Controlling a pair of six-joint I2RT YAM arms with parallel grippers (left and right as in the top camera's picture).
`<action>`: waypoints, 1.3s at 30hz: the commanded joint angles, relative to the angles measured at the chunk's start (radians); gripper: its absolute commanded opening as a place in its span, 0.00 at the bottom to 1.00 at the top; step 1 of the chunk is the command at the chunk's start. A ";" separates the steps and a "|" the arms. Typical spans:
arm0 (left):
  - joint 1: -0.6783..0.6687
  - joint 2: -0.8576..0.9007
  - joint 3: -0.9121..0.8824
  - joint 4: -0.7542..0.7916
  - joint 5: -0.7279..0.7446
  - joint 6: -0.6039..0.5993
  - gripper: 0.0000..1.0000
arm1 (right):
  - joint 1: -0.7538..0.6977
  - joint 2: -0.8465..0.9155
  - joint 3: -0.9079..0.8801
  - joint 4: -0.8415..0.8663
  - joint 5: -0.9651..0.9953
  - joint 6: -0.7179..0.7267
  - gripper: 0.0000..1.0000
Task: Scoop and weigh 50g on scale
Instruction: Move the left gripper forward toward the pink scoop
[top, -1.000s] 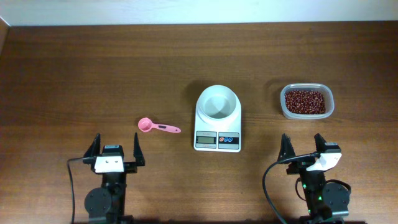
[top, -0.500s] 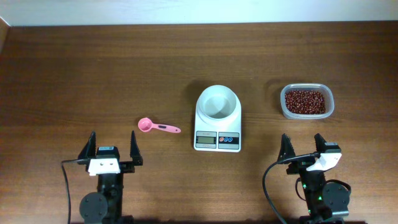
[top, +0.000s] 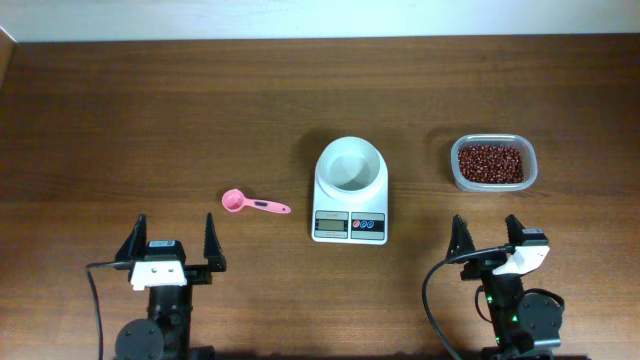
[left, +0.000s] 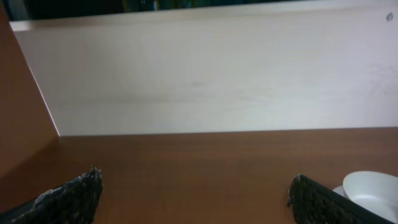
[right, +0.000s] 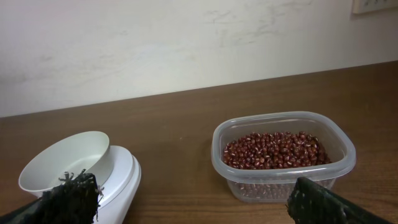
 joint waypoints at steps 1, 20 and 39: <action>0.006 0.027 0.047 -0.012 0.012 -0.026 0.99 | -0.006 -0.005 -0.005 -0.006 0.011 -0.007 0.99; 0.006 0.660 0.525 -0.370 0.112 -0.068 0.99 | -0.006 -0.005 -0.005 -0.006 0.011 -0.007 0.99; 0.006 0.962 0.713 -0.569 0.425 -0.068 0.99 | -0.006 -0.005 -0.005 -0.006 0.011 -0.007 0.99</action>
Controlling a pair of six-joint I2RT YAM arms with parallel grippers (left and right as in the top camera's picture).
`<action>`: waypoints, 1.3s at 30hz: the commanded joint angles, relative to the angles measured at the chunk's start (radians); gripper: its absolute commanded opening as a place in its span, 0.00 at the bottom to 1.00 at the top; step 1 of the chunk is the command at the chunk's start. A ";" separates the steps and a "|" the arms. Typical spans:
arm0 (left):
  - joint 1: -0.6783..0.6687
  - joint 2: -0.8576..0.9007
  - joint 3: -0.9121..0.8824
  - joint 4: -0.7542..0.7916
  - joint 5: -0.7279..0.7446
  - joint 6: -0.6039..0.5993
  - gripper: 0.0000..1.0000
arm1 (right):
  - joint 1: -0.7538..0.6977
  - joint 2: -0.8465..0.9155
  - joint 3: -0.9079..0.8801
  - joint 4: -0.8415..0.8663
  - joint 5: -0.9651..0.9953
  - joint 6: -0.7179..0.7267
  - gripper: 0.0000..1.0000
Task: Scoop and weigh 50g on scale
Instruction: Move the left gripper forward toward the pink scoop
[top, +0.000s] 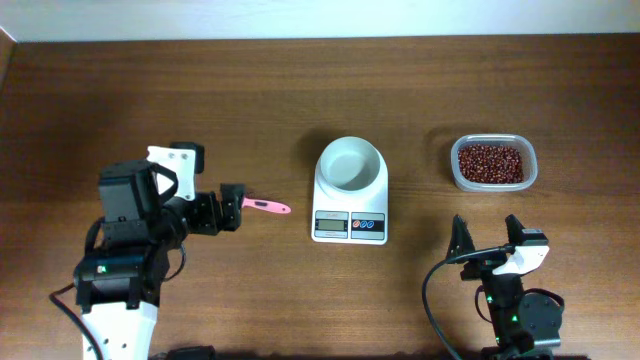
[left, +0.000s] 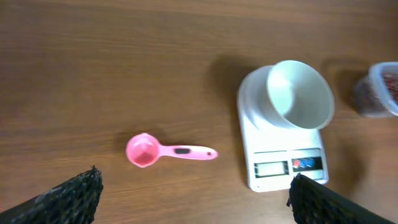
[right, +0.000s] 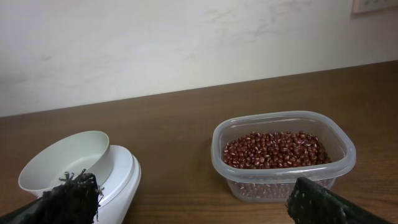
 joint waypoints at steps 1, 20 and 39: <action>0.005 0.002 0.027 -0.009 0.168 -0.007 0.99 | -0.006 -0.006 -0.005 -0.006 0.011 -0.008 0.99; 0.005 0.100 0.036 -0.071 -0.098 -0.264 0.99 | -0.006 -0.006 -0.005 -0.006 0.011 -0.008 0.99; 0.005 0.154 0.092 -0.213 -0.293 -0.313 0.99 | -0.006 -0.006 -0.005 -0.006 0.011 -0.008 0.99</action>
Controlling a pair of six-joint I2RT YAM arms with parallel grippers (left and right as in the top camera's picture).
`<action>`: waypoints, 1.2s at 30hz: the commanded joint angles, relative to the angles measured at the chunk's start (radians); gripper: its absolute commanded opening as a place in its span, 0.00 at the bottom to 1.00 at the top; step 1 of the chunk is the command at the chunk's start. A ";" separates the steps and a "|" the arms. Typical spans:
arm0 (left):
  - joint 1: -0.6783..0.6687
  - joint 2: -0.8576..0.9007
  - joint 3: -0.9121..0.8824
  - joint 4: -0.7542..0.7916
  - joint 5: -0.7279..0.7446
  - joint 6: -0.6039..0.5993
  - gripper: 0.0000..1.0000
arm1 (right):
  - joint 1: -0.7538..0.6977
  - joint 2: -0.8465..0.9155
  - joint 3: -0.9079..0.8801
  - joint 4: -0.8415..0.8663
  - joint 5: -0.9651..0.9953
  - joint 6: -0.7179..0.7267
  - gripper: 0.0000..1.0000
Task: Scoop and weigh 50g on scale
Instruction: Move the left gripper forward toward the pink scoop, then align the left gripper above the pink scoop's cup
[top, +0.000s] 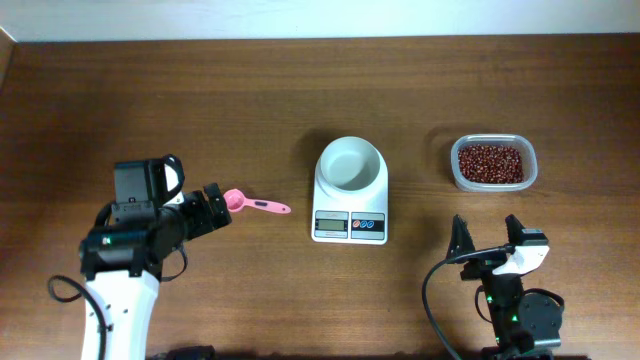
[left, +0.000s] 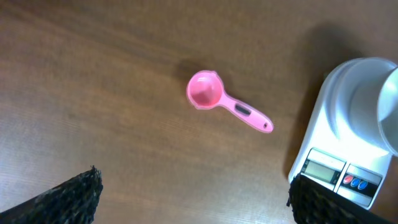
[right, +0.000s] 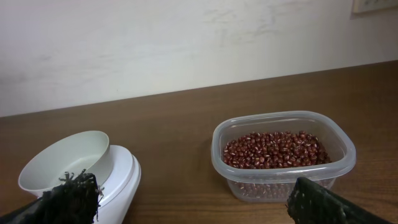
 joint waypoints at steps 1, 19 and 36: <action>0.003 0.058 0.092 -0.048 -0.041 -0.013 0.99 | -0.006 -0.006 -0.005 -0.006 0.011 -0.006 0.99; 0.003 0.143 0.208 -0.129 -0.054 -0.027 0.99 | -0.006 -0.006 -0.005 -0.006 0.011 -0.006 0.99; 0.003 0.143 0.262 -0.141 -0.064 -0.032 0.99 | -0.006 -0.006 -0.005 -0.006 0.011 -0.006 0.99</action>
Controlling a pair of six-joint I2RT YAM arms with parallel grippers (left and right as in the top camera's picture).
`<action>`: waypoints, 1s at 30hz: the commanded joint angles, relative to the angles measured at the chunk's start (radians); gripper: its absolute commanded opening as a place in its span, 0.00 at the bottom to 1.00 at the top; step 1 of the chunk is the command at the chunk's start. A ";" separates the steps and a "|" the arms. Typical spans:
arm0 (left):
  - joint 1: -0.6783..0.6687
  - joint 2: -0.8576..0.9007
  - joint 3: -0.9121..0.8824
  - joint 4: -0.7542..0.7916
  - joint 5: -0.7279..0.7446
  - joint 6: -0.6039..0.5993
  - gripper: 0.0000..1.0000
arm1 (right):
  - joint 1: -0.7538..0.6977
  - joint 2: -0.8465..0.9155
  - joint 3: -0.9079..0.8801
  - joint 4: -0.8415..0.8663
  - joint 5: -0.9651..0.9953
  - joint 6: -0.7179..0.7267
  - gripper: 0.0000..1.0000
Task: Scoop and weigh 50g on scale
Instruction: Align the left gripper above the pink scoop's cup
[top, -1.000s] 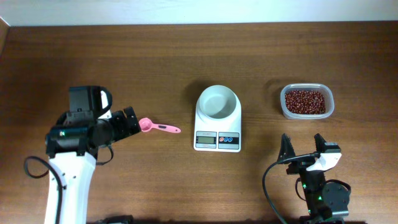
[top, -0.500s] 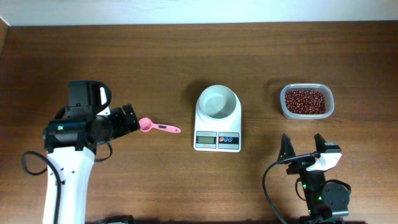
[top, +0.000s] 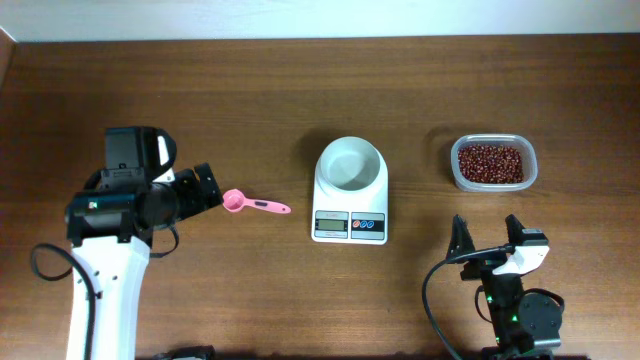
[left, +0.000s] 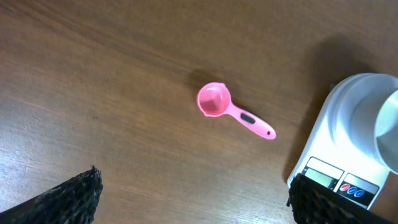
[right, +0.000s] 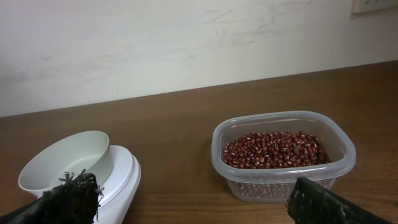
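Note:
A pink scoop (top: 241, 203) lies flat on the table left of the white scale (top: 350, 226), its cup (left: 214, 100) pointing left and its handle toward the scale. A white bowl (top: 350, 163) stands on the scale. Red beans fill a clear tub (top: 491, 162) at the right, also seen in the right wrist view (right: 283, 152). My left gripper (top: 203, 187) hangs open above the table just left of the scoop, its fingertips (left: 65, 196) wide apart. My right gripper (top: 485, 238) rests open near the front edge, short of the tub.
The scale's display and buttons (left: 333, 182) face the front edge. A pale wall (right: 186, 43) rises behind the table's far edge. The left arm's white body (top: 100, 290) and its cable lie over the front left of the table.
My left arm has drawn back a little to the left and farther from the front edge. The scoop now sits slightly lower and more central in its wrist view. The right arm has not moved.
Both arms rested at the front edge, grippers open. Then my left arm was raised over the scoop, looking down on it and the scale. It later hung closer to the scoop's cup, and now stands just left of it, still open. The right arm stayed parked.

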 joint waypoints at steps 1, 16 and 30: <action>0.003 0.003 0.048 -0.003 -0.014 -0.014 0.99 | -0.006 -0.006 -0.005 -0.006 0.011 -0.008 0.99; 0.003 0.108 0.105 -0.041 -0.013 -0.014 0.99 | -0.006 -0.006 -0.005 -0.006 0.011 -0.008 0.99; 0.003 0.108 0.105 -0.066 -0.010 -0.014 0.99 | -0.006 -0.006 -0.005 -0.006 0.011 -0.008 0.99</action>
